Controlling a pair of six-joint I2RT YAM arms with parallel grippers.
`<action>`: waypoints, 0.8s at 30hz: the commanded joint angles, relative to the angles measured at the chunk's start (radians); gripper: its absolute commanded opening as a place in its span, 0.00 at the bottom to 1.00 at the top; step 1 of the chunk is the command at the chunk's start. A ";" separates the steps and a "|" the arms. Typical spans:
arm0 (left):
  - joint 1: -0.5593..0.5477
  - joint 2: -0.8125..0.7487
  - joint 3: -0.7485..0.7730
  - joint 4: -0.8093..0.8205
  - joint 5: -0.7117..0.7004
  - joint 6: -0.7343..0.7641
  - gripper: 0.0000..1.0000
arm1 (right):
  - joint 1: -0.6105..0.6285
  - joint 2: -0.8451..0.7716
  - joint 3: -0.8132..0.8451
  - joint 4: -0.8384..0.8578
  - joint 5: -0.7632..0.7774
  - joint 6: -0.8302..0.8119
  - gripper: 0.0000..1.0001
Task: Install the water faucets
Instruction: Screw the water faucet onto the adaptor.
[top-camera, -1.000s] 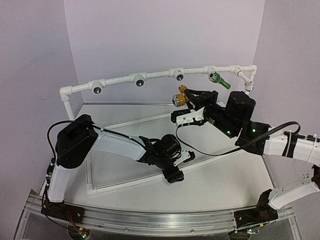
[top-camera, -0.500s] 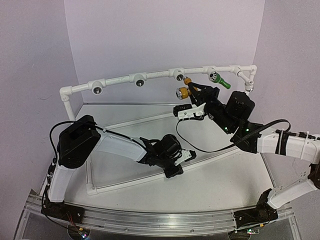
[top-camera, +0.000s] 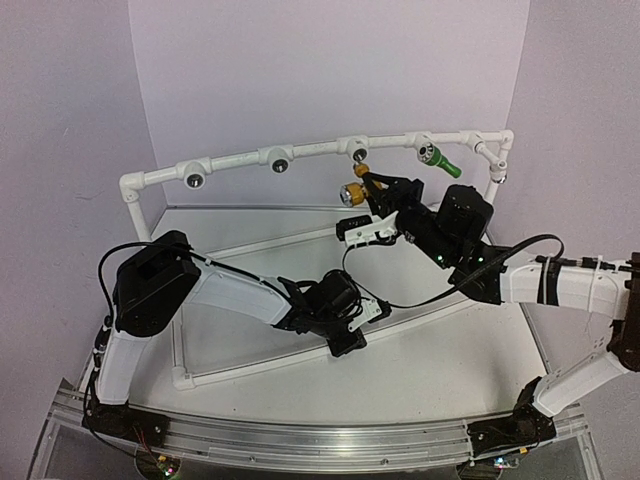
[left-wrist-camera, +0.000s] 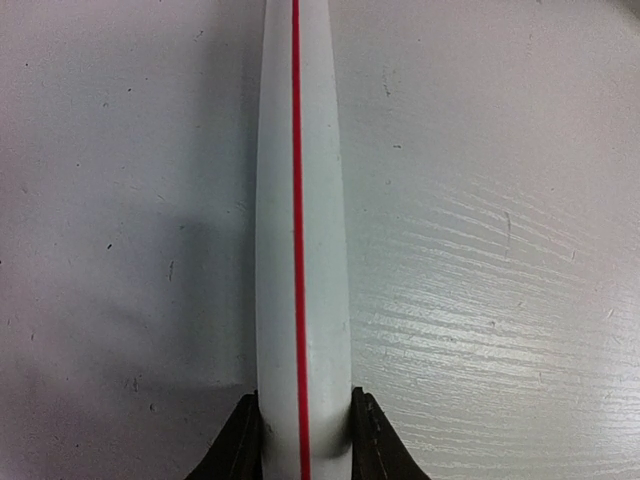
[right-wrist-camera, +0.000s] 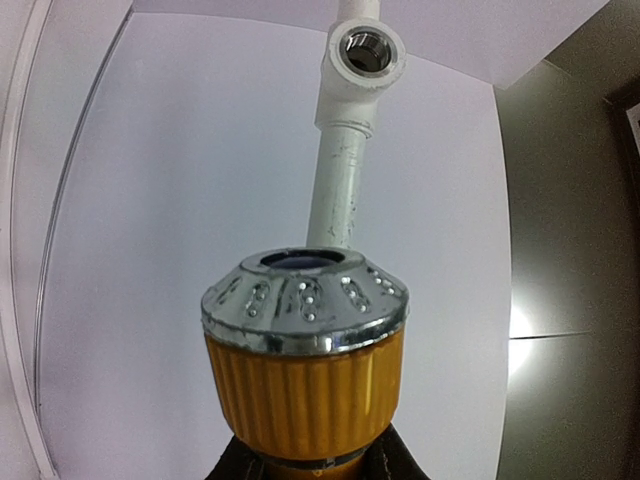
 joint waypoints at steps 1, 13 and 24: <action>0.017 0.037 -0.045 -0.097 -0.016 0.097 0.00 | -0.015 -0.005 0.070 0.075 0.003 0.031 0.00; 0.017 0.040 -0.039 -0.097 0.012 0.095 0.00 | -0.020 0.026 0.109 0.044 0.006 0.063 0.00; 0.015 0.032 -0.043 -0.100 0.017 0.095 0.00 | -0.020 0.072 0.148 0.055 0.035 0.068 0.00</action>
